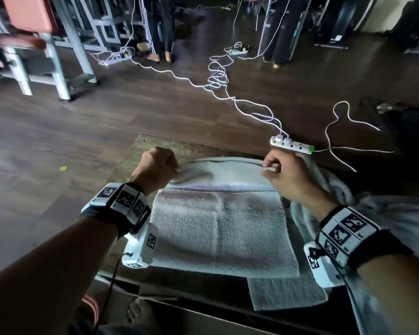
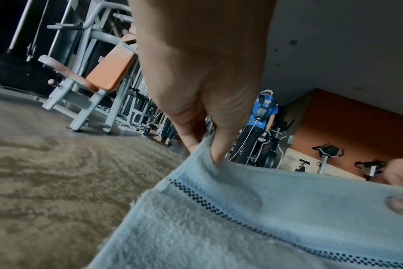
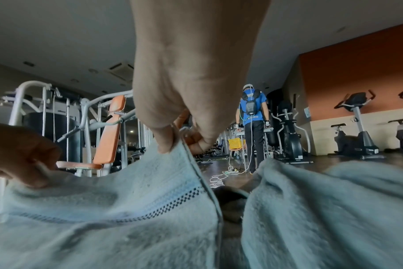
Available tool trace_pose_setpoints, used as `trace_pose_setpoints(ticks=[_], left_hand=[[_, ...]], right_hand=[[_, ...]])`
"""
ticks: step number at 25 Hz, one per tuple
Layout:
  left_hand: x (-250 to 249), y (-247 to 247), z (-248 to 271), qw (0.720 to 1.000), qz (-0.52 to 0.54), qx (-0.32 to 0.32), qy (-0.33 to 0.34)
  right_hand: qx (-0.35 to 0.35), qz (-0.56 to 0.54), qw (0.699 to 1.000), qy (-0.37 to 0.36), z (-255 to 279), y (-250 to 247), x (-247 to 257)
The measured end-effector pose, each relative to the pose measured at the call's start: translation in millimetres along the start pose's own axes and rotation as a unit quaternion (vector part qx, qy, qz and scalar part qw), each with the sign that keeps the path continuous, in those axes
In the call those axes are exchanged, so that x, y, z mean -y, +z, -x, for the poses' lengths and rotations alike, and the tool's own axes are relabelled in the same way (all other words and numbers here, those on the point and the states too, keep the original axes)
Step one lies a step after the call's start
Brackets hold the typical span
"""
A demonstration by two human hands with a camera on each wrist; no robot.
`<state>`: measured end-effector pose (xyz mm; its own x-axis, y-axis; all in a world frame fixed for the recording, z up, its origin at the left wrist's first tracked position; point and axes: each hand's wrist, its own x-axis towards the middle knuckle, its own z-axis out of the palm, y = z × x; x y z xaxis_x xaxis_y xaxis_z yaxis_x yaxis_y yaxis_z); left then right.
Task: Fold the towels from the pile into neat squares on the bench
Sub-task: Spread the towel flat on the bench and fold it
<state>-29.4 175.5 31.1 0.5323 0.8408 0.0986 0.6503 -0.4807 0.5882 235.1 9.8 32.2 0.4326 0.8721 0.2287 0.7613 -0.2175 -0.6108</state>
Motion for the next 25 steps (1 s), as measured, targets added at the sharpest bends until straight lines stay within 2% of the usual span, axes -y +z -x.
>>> trace_pose_setpoints(ticks=[3, 8, 12, 14, 17, 19, 22, 25], left_hand=[[-21.8, -15.4, 30.5, 0.999, 0.002, 0.038, 0.001], [-52.0, -32.1, 95.7, 0.998, -0.004, 0.057, 0.002], [-59.0, -32.7, 147.1, 0.998, -0.019, 0.056, -0.031], [-63.2, -34.7, 169.3, 0.995, -0.047, 0.077, -0.037], [-82.4, -32.5, 189.8, 0.992, -0.072, 0.092, 0.042], [-105.2, -27.2, 196.7, 0.992, -0.015, 0.070, 0.106], [-137.9, -9.5, 194.9, 0.975, 0.070, 0.085, 0.194], [-150.2, 11.5, 178.4, 0.966, 0.115, 0.085, 0.216]], right_hand=[[-0.006, -0.022, 0.999, -0.024, 42.7, -18.2, 15.6], [-0.036, -0.083, 0.995, -0.050, 107.6, -46.7, 39.6], [-0.016, -0.058, 0.994, -0.095, 151.8, -68.1, 60.4], [-0.009, -0.053, 0.993, -0.109, 168.9, -74.9, 64.4], [0.009, -0.053, 0.989, -0.137, 184.5, -75.3, 61.8], [0.004, -0.048, 0.986, -0.157, 189.2, -71.4, 58.2], [-0.005, -0.054, 0.985, -0.162, 187.5, -68.6, 53.6], [-0.012, -0.084, 0.985, -0.147, 174.1, -67.4, 57.8]])
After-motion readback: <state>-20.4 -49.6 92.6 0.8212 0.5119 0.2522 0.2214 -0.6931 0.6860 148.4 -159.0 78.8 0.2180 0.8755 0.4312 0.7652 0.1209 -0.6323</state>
